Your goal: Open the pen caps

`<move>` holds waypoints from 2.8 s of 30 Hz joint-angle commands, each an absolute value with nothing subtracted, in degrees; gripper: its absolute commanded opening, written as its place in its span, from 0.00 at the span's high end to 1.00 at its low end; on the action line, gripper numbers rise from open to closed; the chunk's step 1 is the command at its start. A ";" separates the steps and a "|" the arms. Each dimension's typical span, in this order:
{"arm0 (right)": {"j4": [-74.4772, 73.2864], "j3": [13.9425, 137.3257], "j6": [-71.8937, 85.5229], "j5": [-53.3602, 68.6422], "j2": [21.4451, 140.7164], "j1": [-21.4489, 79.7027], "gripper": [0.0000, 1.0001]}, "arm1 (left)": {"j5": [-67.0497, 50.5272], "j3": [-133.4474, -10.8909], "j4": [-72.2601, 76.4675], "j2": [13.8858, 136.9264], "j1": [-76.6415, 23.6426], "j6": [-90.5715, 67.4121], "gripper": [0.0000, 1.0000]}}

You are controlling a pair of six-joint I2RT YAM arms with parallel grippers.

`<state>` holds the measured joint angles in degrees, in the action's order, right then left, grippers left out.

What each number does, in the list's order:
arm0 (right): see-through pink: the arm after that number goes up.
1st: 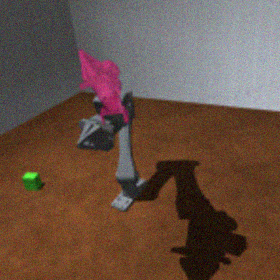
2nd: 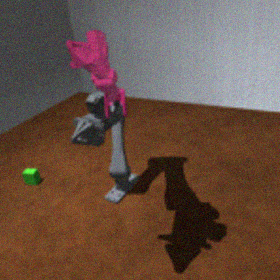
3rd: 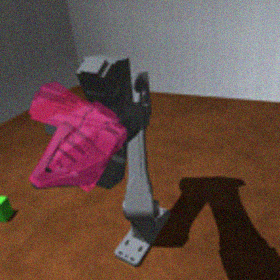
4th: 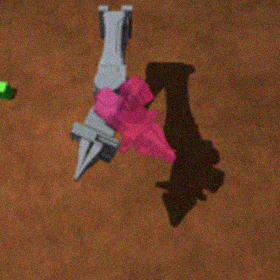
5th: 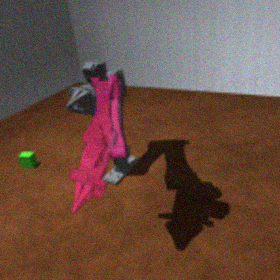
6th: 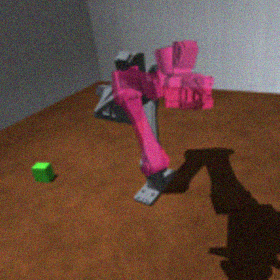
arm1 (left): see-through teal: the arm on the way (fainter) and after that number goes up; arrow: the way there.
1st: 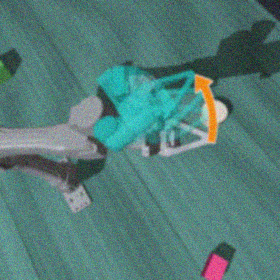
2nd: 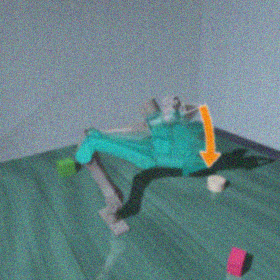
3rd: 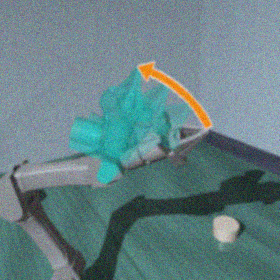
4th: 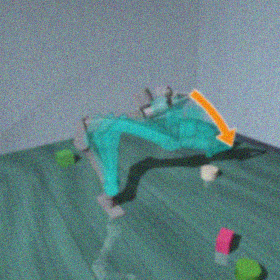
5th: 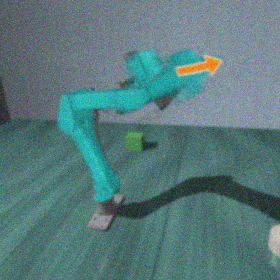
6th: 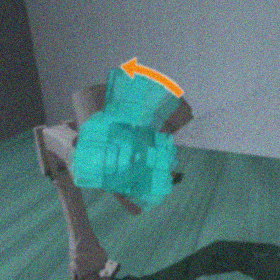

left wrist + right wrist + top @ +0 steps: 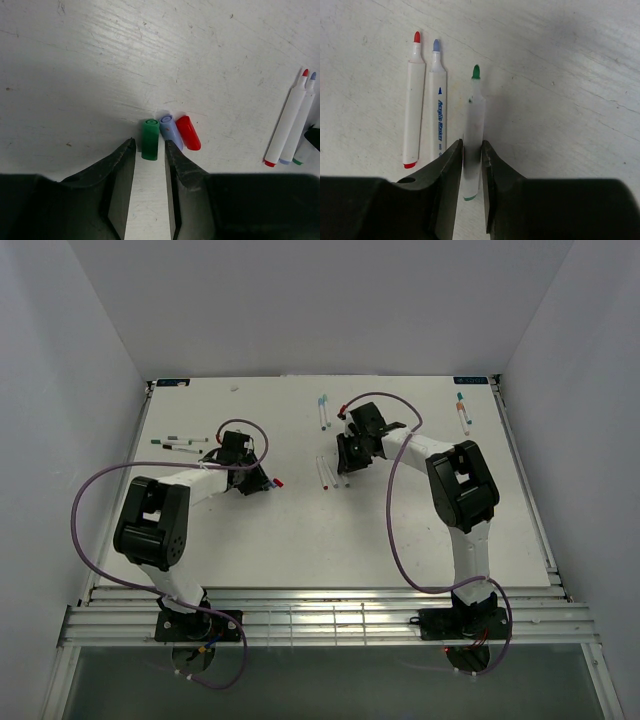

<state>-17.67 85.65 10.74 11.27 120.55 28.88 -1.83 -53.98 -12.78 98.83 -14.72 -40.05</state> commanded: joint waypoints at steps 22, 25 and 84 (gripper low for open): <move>-10.03 79.29 15.20 16.78 111.90 28.92 0.47 | 5.18 -52.73 -16.87 87.89 -13.89 -38.59 0.39; -8.35 75.33 16.44 15.91 107.15 29.97 0.41 | 6.59 -55.28 -18.63 87.37 -12.23 -38.23 0.23; -15.65 61.79 13.01 4.92 86.84 41.92 0.22 | 18.28 -97.03 -38.67 124.80 8.97 -44.92 0.31</move>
